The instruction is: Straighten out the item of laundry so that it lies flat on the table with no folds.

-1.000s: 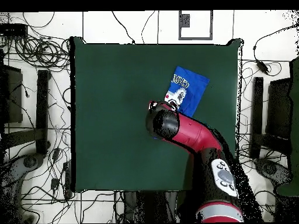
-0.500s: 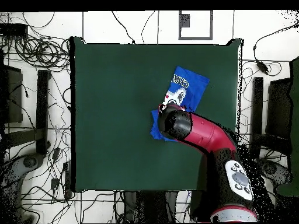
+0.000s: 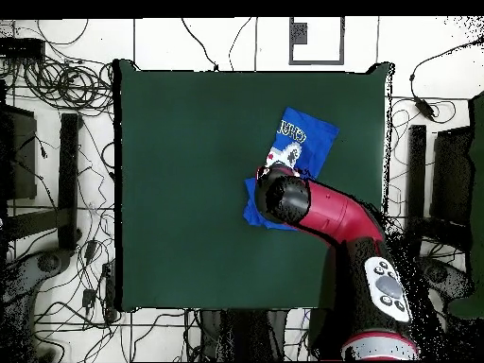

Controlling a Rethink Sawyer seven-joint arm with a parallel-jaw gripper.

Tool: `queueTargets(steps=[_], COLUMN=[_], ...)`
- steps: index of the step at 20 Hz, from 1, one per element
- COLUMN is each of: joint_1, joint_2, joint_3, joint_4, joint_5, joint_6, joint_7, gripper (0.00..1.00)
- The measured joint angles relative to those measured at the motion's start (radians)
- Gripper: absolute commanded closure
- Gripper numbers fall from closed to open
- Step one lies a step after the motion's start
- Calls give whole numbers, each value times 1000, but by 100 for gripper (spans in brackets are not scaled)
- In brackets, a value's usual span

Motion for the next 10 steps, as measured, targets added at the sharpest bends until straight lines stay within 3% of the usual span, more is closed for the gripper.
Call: queueTargets(steps=[10], joint_1=[8], joint_2=[0], joint_3=[1], joint_4=[-5], joint_5=[0], joint_6=[0], joint_7=[0], gripper=[0])
